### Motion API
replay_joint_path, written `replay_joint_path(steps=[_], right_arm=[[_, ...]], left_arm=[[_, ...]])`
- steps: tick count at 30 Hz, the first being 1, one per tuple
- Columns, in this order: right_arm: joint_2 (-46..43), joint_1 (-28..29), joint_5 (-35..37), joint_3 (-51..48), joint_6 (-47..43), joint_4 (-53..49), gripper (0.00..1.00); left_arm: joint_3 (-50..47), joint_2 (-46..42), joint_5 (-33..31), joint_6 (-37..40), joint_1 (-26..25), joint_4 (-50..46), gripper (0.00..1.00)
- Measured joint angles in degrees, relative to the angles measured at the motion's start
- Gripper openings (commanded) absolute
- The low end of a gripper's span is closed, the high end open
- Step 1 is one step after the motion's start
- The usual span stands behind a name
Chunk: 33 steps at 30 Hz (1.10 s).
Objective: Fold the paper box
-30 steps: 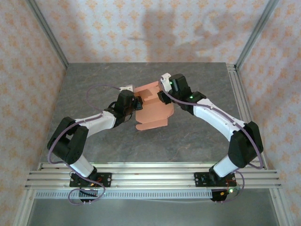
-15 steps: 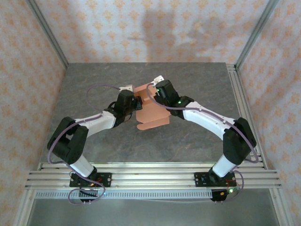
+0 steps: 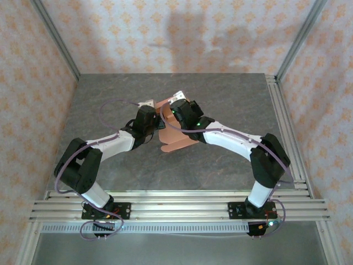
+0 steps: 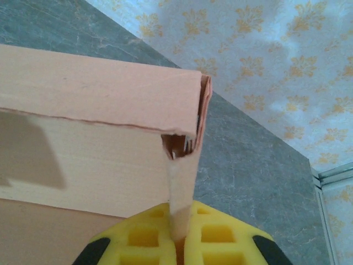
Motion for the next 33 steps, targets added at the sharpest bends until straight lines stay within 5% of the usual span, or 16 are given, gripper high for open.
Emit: replay_joint_path(steps=[4, 22, 29, 33], right_arm=[[0.8, 0.1, 1.3, 0.0, -0.9, 1.4, 0.00], [8.2, 4.5, 20.3, 0.7, -2.5, 13.6, 0.00], [8.4, 4.6, 19.6, 0.8, -2.4, 14.9, 0.00], [6.3, 4.5, 15.3, 0.3, -1.4, 13.2, 0.11]], left_arm=[[0.0, 0.0, 0.0, -0.1, 0.0, 0.0, 0.00], [0.2, 0.0, 0.0, -2.7, 0.2, -0.7, 0.00], [0.5, 0.0, -0.3, -2.8, 0.3, -1.1, 0.00], [0.5, 0.0, -1.1, -2.8, 0.3, -1.5, 0.00]])
